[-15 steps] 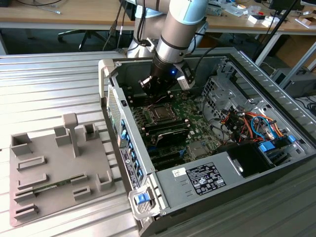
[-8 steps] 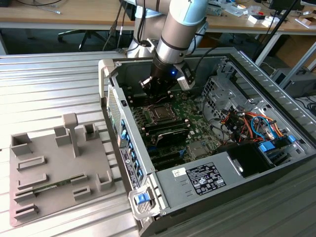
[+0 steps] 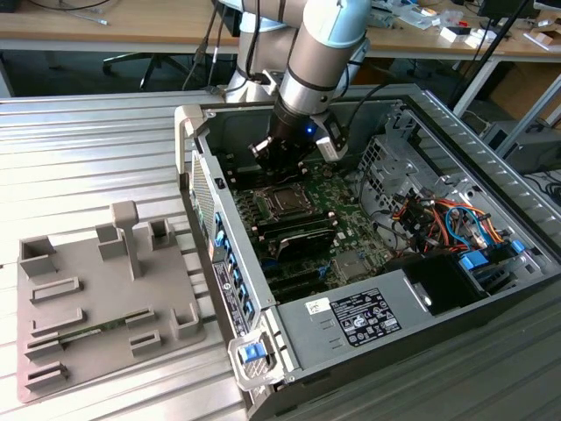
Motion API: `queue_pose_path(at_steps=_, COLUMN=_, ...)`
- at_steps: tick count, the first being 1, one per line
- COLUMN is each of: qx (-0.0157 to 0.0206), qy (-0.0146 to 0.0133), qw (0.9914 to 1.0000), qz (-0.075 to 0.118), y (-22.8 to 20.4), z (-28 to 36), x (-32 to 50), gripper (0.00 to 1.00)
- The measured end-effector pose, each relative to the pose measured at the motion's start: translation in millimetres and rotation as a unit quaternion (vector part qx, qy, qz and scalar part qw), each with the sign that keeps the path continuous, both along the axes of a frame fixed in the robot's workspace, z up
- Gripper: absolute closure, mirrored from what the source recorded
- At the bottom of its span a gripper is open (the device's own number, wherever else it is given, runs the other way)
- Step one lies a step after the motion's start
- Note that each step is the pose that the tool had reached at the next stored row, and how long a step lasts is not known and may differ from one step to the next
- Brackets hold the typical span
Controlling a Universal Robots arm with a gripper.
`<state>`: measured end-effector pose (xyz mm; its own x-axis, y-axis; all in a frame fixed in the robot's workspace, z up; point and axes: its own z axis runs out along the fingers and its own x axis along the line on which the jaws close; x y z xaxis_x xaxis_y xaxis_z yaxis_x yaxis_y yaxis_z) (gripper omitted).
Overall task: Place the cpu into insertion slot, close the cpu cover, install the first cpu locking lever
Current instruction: 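Install the first cpu locking lever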
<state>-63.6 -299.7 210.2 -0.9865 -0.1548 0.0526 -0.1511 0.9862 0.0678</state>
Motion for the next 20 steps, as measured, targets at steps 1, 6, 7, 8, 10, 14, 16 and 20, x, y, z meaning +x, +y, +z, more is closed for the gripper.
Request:
queue_pose_path(at_steps=1, qx=0.0, qy=0.0, qw=1.0, qz=0.0, y=0.0, z=-0.3, x=0.9, gripper=0.89)
queue_pose_path(at_steps=6, qx=-0.0002, qy=0.0, qw=1.0, qz=0.0, y=0.0, z=-1.7, x=4.7, gripper=0.89)
queue_pose_path(at_steps=7, qx=-0.0002, qy=0.0, qw=1.0, qz=0.0, y=0.0, z=-1.9, x=5.0, gripper=0.89)
queue_pose_path(at_steps=8, qx=-0.0003, qy=0.0, qw=1.0, qz=0.0, y=0.0, z=-2.1, x=5.4, gripper=0.89)
queue_pose_path(at_steps=10, qx=-0.0002, qy=0.0, qw=1.0, qz=0.0, y=0.0, z=-2.6, x=6.1, gripper=0.89)
queue_pose_path(at_steps=14, qx=-0.0003, qy=0.0, qw=1.0, qz=0.0, y=0.0, z=-3.9, x=12.0, gripper=0.89)
queue_pose_path(at_steps=16, qx=-0.0003, qy=0.0, qw=1.0, qz=0.0, y=0.0, z=-4.7, x=15.9, gripper=0.89)
queue_pose_path(at_steps=20, qx=-0.0002, qy=-0.0001, qw=1.0, qz=0.0, y=0.0, z=-5.5, x=20.8, gripper=0.89)
